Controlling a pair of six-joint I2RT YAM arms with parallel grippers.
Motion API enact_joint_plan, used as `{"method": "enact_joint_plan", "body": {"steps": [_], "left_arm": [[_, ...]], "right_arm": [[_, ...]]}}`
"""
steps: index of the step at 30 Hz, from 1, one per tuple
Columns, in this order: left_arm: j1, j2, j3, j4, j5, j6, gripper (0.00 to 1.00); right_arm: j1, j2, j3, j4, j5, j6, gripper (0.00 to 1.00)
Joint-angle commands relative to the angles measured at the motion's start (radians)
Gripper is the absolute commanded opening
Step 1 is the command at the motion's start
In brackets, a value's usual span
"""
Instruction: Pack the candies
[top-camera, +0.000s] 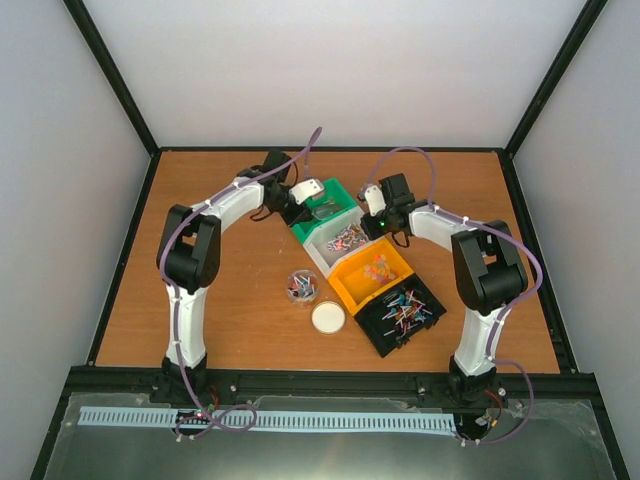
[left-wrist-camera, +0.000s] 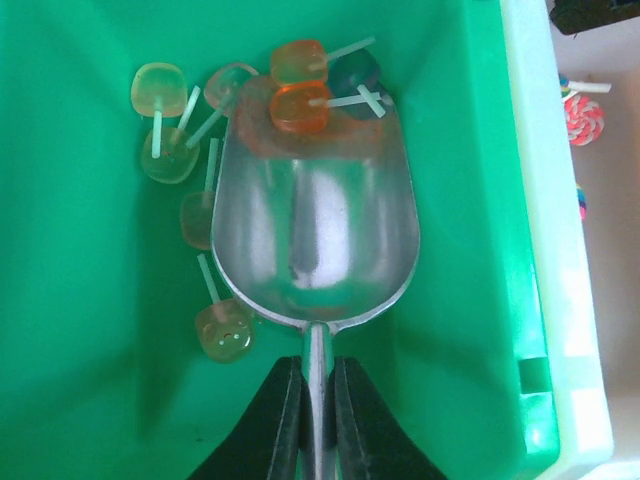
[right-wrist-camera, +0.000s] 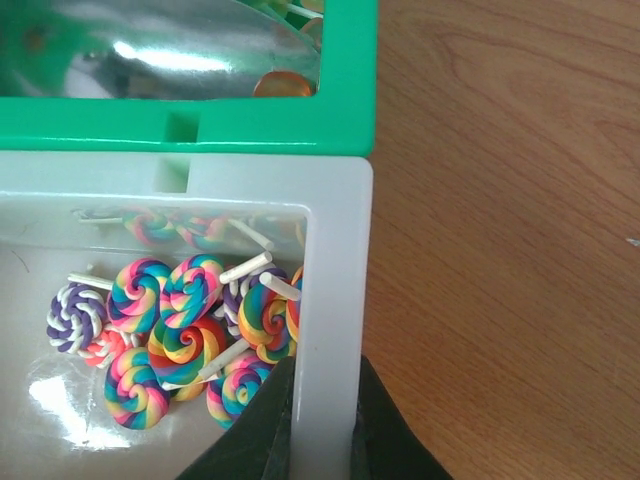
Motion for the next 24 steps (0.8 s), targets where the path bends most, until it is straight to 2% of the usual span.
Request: {"method": "enact_joint_plan", "body": {"steps": [1,10,24], "left_arm": [[0.006,-0.022,-0.087,0.063,0.114,-0.077,0.01],[0.06,-0.172,-0.288,0.262,0.214,-0.1,0.01],[0.13,-0.333,-0.48,0.401,0.251,-0.127,0.01]], "right_arm": [[-0.013,-0.02,0.001,0.02,-0.117,-0.023,0.03],[-0.055,-0.027,-0.002,0.015,-0.187,-0.041,0.03],[-0.073,-0.038,-0.005,0.013,-0.237,-0.036,0.03]]}}
